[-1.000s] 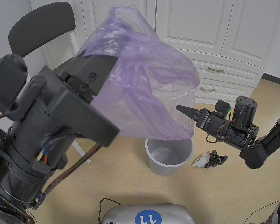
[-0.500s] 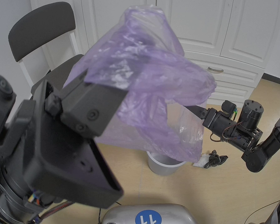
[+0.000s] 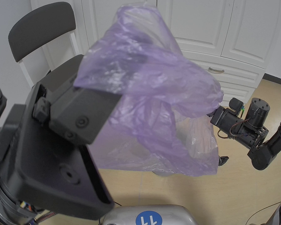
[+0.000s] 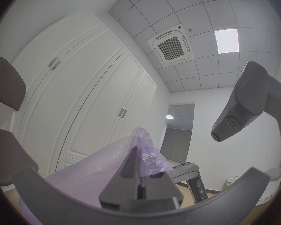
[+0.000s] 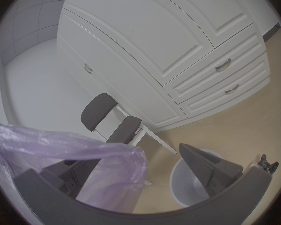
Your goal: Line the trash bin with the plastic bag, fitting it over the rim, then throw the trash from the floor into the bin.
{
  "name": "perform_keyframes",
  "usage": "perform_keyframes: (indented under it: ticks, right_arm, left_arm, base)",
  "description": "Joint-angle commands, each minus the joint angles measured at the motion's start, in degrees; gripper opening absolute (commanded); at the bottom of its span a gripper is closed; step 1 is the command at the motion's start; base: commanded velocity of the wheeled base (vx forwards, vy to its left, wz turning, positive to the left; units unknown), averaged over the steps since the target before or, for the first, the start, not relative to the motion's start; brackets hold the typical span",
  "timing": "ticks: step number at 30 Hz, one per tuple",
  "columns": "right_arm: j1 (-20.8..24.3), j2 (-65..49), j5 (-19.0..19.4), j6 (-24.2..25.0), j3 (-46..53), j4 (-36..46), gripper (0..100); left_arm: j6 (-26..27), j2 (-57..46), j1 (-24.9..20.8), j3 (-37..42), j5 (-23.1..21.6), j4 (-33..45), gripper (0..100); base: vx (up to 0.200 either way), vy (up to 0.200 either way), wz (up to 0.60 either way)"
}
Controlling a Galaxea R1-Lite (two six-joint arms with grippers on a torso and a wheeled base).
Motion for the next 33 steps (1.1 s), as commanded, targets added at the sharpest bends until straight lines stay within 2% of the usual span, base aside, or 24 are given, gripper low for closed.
perform_keyframes:
  ticks: [1, 4, 11, 16, 19, 25, 33]
  right_arm:
    - [-0.9, -2.2, 1.9, -0.5, 1.5, 0.0, 100]
    - [-0.9, -2.4, 3.3, -2.5, 2.9, 0.0, 100]
    - [-1.0, -3.6, 3.7, -7.8, 5.5, 0.8, 100]
    - [-1.0, -4.2, 3.8, -14.9, 7.8, 0.9, 100]
    - [-0.9, -5.0, 3.8, -17.2, 8.9, 0.9, 100]
    - [-0.9, -7.6, 6.8, -19.6, 11.2, 0.9, 100]
    - [-0.9, -7.9, 7.3, -22.4, 13.1, 0.9, 100]
  left_arm:
    - [0.0, 0.1, 0.0, 0.1, 0.0, 0.0, 0]
    - [0.0, 0.1, -0.5, 0.2, 0.0, 0.0, 0]
    - [0.0, 0.1, -0.6, 0.3, 0.0, 0.0, 0]
    - [0.2, 0.0, -0.6, 1.9, -0.7, 0.0, 0]
    - [0.5, -0.1, -1.0, 2.7, -1.9, 0.0, 0]
    - [0.5, -0.2, -1.2, 2.9, -2.4, 0.0, 0]
    - [0.5, -0.3, -1.2, 2.7, -2.4, 0.0, 0]
  base:
    - [0.0, 0.0, 0.0]
    - [0.0, 0.0, 0.0]
    - [0.0, 0.0, 0.0]
    - [0.0, 0.0, 0.0]
    - [0.0, 0.0, 0.0]
    - [0.0, 0.0, 0.0]
    - [0.0, 0.0, 0.0]
